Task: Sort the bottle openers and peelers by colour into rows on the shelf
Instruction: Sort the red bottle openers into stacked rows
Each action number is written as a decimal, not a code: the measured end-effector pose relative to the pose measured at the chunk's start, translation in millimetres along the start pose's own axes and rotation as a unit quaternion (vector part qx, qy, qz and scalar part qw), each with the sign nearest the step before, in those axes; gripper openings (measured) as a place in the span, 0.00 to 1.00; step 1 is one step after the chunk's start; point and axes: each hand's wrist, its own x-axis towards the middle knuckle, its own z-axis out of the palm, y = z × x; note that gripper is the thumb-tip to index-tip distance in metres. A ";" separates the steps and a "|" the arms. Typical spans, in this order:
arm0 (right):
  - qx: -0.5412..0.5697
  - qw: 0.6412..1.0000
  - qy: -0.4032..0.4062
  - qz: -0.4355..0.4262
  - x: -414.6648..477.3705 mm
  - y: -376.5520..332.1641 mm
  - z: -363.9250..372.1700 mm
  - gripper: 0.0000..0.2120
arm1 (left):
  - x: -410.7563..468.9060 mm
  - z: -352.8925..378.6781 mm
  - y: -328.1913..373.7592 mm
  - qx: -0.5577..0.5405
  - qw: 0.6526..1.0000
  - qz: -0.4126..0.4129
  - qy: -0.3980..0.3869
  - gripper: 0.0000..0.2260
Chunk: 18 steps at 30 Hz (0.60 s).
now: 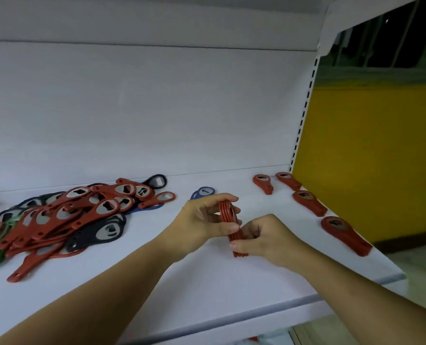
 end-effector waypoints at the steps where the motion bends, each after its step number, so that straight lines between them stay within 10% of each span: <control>1: -0.013 1.000 0.010 0.010 0.0 -0.4 -3.5 0.05 | 5.2 -0.7 -2.2 -0.007 1.000 -0.007 -0.013 0.21; 7: -0.172 0.975 0.076 0.121 2.7 -1.1 -35.3 0.26 | 20.7 1.0 -30.3 0.037 0.997 -0.047 -0.042 0.29; 13: -0.419 0.868 0.126 0.234 33.6 -6.5 -81.7 0.12 | 14.9 -4.4 -42.7 0.128 0.990 -0.028 -0.058 0.09; 18: -0.437 0.850 0.096 0.277 48.7 -17.1 -91.8 0.18 | 13.6 -9.1 -40.7 0.173 0.984 -0.009 -0.050 0.09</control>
